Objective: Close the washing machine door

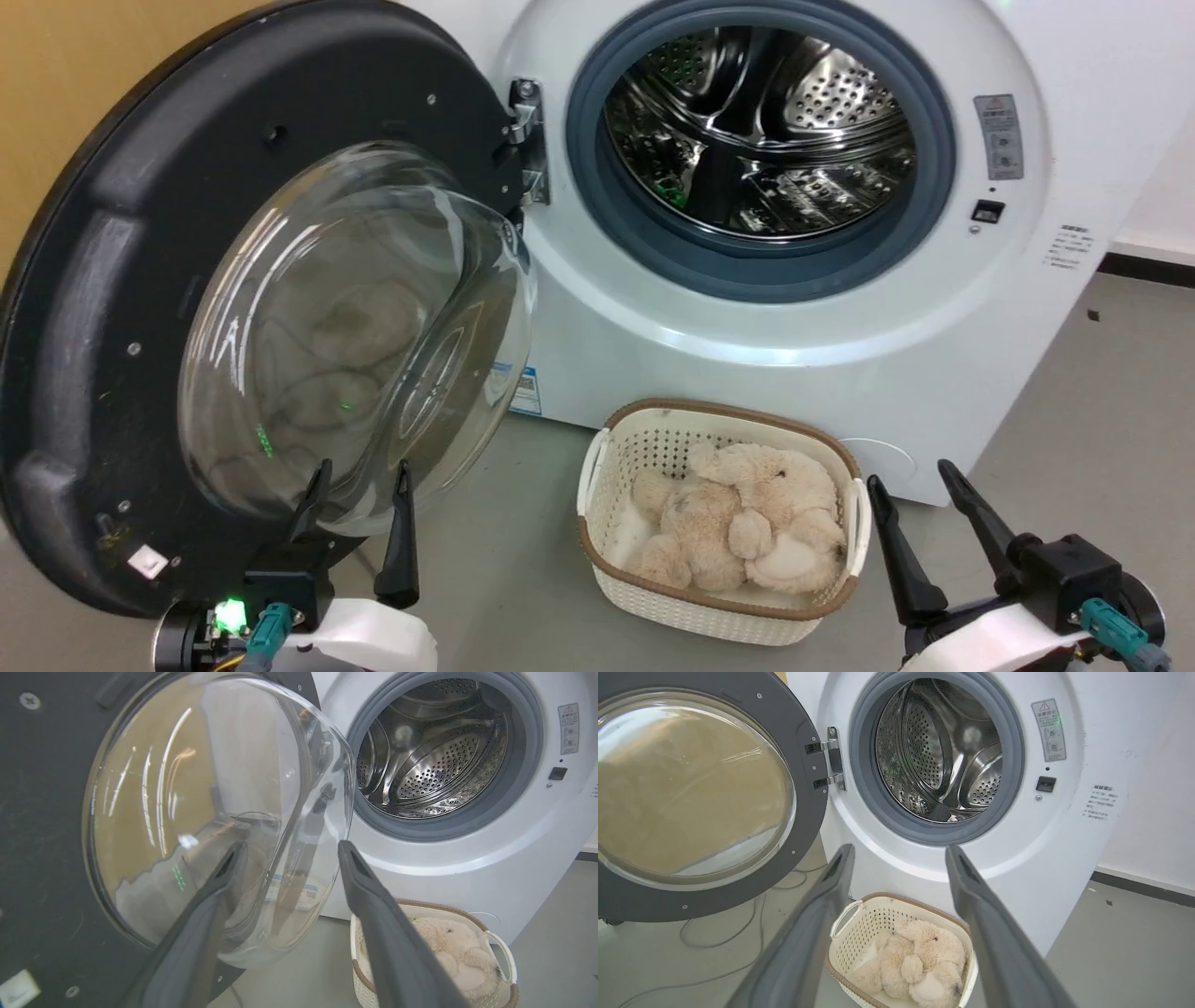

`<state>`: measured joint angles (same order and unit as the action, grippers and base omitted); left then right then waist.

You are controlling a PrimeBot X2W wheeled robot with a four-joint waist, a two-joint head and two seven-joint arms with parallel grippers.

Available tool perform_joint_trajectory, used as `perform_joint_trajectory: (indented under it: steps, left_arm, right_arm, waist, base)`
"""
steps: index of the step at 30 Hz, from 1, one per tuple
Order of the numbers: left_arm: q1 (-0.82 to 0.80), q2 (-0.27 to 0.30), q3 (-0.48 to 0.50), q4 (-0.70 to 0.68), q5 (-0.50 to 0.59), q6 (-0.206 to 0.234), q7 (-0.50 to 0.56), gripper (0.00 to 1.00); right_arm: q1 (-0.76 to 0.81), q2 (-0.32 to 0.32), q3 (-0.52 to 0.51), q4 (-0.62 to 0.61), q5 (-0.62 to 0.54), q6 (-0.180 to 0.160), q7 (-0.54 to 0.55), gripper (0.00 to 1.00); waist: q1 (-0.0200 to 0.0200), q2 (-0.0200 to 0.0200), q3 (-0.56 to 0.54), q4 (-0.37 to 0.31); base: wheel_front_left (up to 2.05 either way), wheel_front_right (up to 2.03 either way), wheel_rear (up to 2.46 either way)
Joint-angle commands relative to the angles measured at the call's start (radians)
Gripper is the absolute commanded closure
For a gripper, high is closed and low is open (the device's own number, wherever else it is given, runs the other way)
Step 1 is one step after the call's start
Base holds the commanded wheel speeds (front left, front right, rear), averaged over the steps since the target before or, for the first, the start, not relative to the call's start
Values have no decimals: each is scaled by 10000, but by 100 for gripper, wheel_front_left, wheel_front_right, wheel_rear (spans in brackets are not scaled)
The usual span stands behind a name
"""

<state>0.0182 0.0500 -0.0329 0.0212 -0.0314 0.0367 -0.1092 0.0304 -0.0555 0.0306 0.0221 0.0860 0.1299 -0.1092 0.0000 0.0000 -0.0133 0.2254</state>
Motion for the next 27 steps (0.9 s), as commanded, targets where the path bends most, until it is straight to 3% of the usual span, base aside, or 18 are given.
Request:
perform_joint_trajectory:
  steps: [1,27]
  left_arm:
    - [112,2,14,-48,-71,82,-124,0]
    - [418,2,79,-516,-291,613,-667,0]
  right_arm:
    - [23,25,65,54,74,4,-130,0]
    - [-598,-205,909,676,620,5,-671,0]
  waist:
    - [0,0,31,119]
    - [0,0,263,1349]
  base:
    - [0,0,0]
    - [0,0,0]
